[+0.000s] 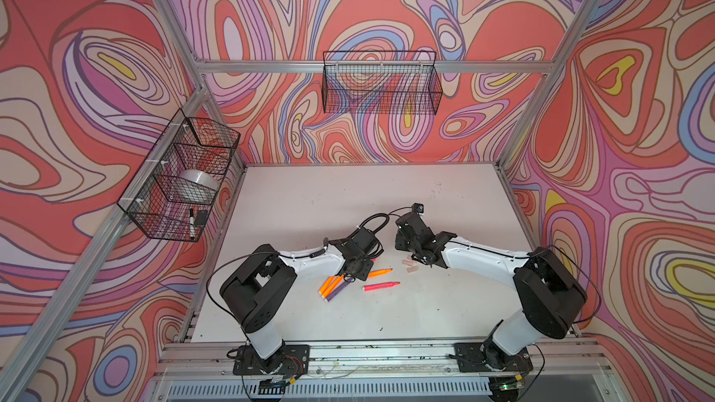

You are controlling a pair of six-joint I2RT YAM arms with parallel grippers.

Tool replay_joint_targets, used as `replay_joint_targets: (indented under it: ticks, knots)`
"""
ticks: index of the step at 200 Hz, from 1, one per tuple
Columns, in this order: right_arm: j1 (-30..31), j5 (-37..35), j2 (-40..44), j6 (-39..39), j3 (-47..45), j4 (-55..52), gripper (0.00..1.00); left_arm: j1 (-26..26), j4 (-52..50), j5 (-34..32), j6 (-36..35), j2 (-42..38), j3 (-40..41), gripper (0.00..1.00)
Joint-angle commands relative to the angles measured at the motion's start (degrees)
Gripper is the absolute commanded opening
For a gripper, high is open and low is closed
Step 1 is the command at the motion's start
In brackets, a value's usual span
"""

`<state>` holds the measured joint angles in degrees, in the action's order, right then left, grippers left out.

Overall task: Insert pens into pen caps
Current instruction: Pick up a pen from the center of the table.

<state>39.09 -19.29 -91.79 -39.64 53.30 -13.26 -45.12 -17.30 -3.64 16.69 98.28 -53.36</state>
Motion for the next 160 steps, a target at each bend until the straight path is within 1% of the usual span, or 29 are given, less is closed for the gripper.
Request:
replay_joint_targets:
  ticks: [1,26,58,77,96,114,134,160]
  knots:
    - [0.27,-0.45,1.63,-0.31,-0.81,0.85,0.46,-0.23,-1.18,1.49,-0.60,2.50,-0.25,0.34]
    - [0.27,-0.03,1.88,-0.58,-1.26,1.60,0.46,-0.19,-1.12,1.60,-0.78,3.29,-0.32,0.25]
    - [0.29,1.95,2.13,-1.23,-2.31,4.29,0.46,0.35,-2.45,0.13,-1.13,4.11,-1.62,0.13]
    - [0.36,3.62,2.65,-2.17,-3.40,6.98,0.46,1.79,-2.42,1.38,-1.44,3.84,-2.61,0.11]
    - [0.70,6.71,3.61,-3.65,-5.08,12.03,0.46,3.62,-0.79,4.66,-2.46,1.65,-3.28,0.10]
    - [1.78,10.24,4.78,-5.46,-7.37,19.41,0.46,4.25,1.71,7.10,-3.51,-2.33,-3.37,0.09]
    - [3.22,12.35,5.04,-7.89,-8.39,25.15,0.46,4.50,6.25,9.21,-3.43,-6.65,-2.50,0.10]
    - [4.11,15.97,2.77,-11.74,-9.34,32.16,0.44,4.52,9.38,10.77,-2.46,-11.01,-0.75,0.10]
